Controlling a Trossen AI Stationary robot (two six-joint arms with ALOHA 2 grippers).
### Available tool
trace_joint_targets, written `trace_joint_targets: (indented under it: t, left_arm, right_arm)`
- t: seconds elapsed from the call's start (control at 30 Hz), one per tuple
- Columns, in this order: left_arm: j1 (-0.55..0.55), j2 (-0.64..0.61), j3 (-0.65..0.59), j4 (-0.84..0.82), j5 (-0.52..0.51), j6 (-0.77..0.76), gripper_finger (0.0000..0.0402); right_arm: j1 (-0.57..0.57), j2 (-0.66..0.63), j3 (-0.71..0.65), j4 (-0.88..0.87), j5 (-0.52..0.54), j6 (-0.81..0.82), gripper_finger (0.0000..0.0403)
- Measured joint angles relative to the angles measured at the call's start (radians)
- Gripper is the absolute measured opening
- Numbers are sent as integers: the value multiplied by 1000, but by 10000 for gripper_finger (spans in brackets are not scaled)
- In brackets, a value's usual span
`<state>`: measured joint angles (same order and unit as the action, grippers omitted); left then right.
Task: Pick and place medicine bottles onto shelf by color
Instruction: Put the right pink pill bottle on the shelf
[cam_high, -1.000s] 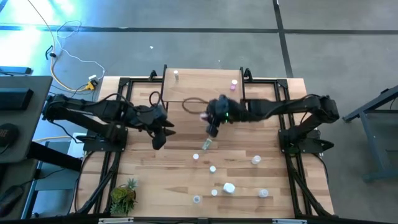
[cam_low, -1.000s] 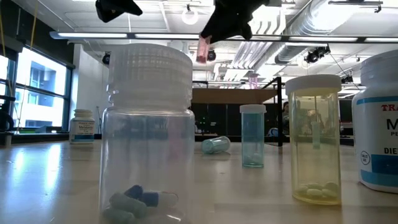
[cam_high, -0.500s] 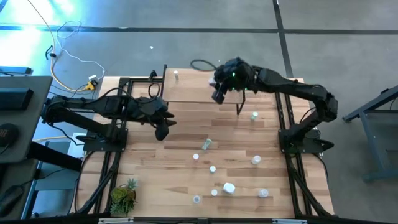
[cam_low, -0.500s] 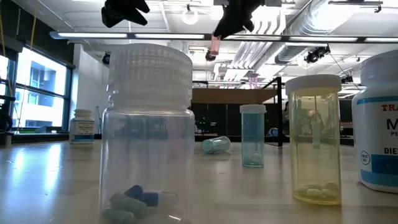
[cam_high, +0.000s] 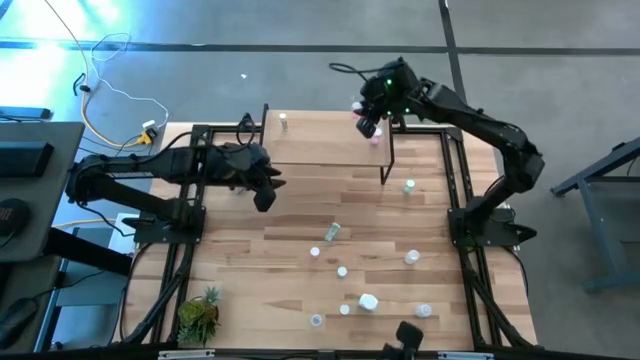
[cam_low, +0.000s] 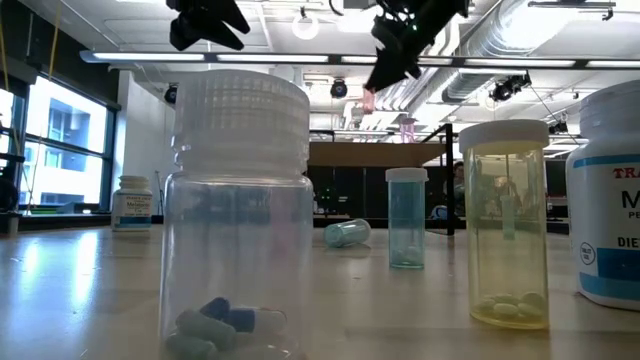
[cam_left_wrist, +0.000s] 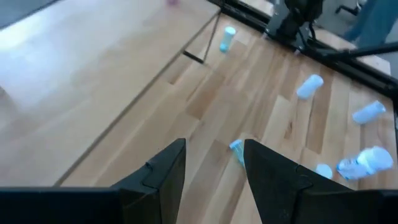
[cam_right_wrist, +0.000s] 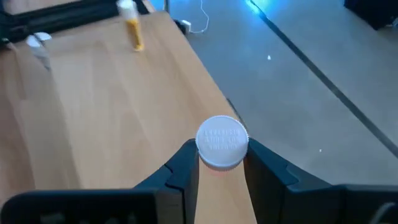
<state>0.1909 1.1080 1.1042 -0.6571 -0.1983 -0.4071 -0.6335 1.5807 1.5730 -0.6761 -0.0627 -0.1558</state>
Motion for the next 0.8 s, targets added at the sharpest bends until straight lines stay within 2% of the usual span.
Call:
trace_joint_targets:
  t: [0.23,0.47,0.8]
  left_arm:
    - [41,1,0,84,0,37,154]
    - [72,1,0,94,0,52,154]
    - [80,1,0,94,5,46,154]
  right_arm:
    - [-74,80,-1,-11,-104,-39,94]
    - [-76,133,-2,-33,-105,-96,94]
    - [-76,142,-1,-66,-103,-110,94]
